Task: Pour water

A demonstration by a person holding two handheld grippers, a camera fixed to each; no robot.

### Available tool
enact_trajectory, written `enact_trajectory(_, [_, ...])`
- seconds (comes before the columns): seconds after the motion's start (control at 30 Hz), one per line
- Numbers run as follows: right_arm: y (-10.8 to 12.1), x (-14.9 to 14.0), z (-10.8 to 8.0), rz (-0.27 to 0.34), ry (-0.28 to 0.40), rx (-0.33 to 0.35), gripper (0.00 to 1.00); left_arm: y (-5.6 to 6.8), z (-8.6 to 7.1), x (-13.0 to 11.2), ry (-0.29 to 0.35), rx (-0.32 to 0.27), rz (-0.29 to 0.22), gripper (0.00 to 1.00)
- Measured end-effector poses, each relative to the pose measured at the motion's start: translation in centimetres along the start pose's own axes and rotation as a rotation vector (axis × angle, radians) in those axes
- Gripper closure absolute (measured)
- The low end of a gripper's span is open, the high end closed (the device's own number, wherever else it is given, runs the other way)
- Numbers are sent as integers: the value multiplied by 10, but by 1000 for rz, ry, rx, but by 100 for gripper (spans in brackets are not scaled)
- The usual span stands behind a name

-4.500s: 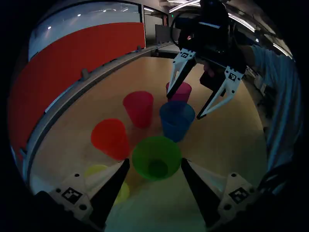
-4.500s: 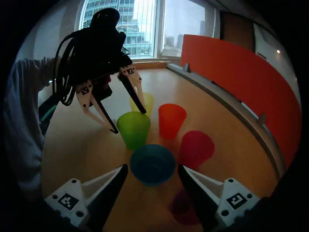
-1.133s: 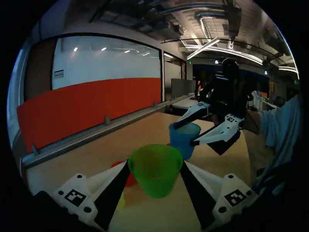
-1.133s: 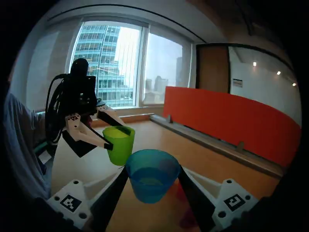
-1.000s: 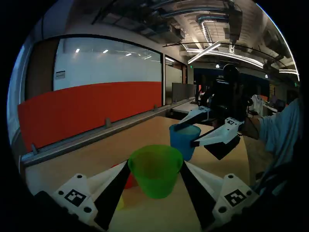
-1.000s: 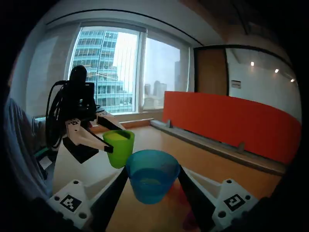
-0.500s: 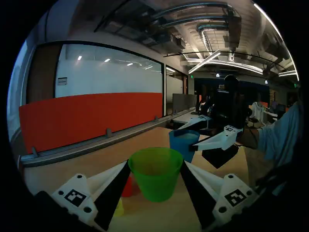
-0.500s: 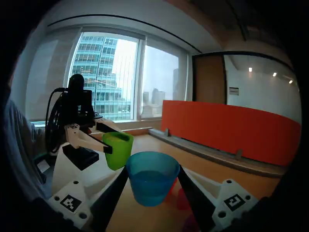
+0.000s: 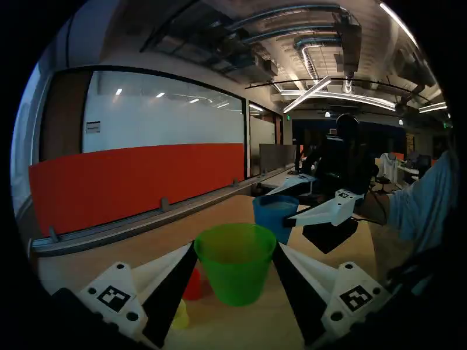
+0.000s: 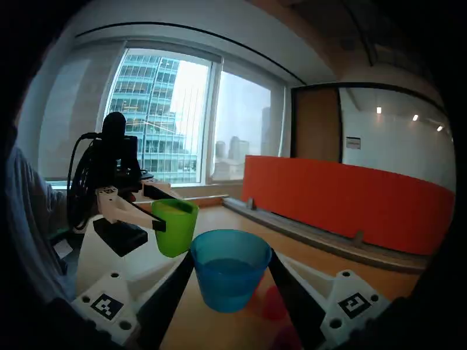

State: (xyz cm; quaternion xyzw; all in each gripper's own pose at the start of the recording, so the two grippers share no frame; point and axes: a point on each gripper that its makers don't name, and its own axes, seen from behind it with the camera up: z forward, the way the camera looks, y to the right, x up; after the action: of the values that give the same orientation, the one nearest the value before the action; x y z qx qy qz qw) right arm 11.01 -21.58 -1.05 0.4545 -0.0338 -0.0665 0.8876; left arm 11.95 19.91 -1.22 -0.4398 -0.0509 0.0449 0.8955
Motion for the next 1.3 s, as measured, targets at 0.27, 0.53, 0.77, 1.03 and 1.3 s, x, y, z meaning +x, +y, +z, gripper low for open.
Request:
enact_trajectory(0.27, [3,7,0,-35,2,5,7,0,3,1,10,2,16,11])
enact_trajectory(0.53, [10,17,-1,-76,3,0,7,4,3,1,29,1,44,11])
enact_trajectory(0.77, [17,28,0,-129,1,2,7,9,3,7,72,6,68,11])
enact_trajectory(1.03, [24,46,7,-211,0,5,7,9,5,8,92,20,65,11])
enact_trajectory(1.3, [31,67,15,-325,-5,5,7,9,6,3,91,21,62,11])
